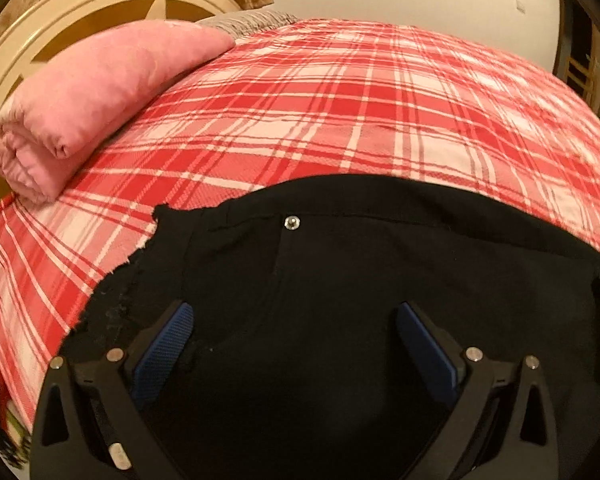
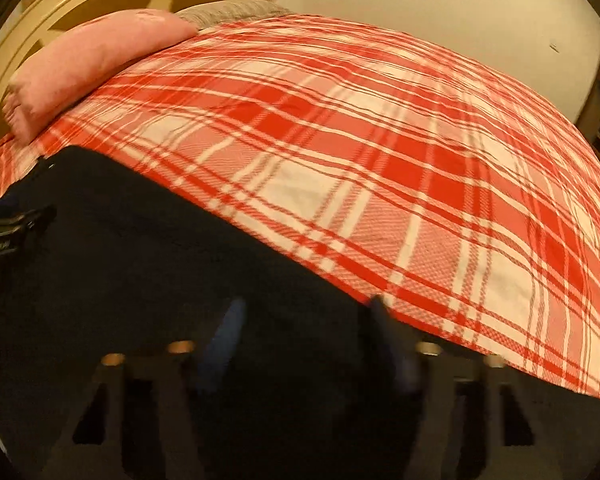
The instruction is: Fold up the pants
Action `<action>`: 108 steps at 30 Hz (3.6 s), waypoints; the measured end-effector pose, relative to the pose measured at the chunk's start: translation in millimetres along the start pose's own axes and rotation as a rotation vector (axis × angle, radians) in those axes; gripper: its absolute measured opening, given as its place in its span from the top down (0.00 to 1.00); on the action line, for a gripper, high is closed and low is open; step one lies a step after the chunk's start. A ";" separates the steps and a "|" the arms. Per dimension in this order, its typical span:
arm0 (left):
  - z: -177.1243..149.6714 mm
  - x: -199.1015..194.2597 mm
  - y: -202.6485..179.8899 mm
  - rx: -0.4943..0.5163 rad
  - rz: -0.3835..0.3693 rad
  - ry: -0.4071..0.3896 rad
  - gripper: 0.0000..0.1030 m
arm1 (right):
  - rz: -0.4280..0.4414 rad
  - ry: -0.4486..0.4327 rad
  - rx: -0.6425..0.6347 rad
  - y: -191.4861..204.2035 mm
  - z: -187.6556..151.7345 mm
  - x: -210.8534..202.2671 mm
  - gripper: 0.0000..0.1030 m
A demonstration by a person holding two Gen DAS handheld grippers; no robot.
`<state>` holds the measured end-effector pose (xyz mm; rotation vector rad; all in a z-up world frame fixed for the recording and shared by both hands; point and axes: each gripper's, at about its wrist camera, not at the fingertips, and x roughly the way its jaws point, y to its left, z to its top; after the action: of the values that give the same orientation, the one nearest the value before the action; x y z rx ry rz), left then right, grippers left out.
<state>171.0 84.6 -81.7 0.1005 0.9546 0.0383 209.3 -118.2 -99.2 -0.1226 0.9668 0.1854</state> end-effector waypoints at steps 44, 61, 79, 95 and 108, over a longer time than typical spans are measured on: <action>-5.3 -41.7 34.8 -0.027 -0.092 -0.027 0.00 | 0.096 0.025 -0.135 5.1 12.3 5.3 0.82; 12.3 -78.4 71.1 -0.166 -0.206 -0.070 0.00 | 0.145 -0.118 -0.308 98.2 -107.3 -116.5 0.98; 17.9 -29.7 42.8 -0.271 -0.339 0.162 0.80 | 0.082 -0.270 -0.193 75.7 -102.2 -125.6 0.98; -73.5 -163.0 117.7 -0.257 -0.516 -0.114 0.85 | 0.218 -0.291 -0.165 74.5 -140.0 -207.6 0.99; -168.2 -130.0 135.2 -0.221 -0.381 -0.014 0.85 | 0.236 -0.122 -0.193 121.1 -202.6 -156.3 1.00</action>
<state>-39.8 220.7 -58.7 -0.2850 0.9370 -0.2081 -66.0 -53.4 -86.6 -0.1725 0.8385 0.4987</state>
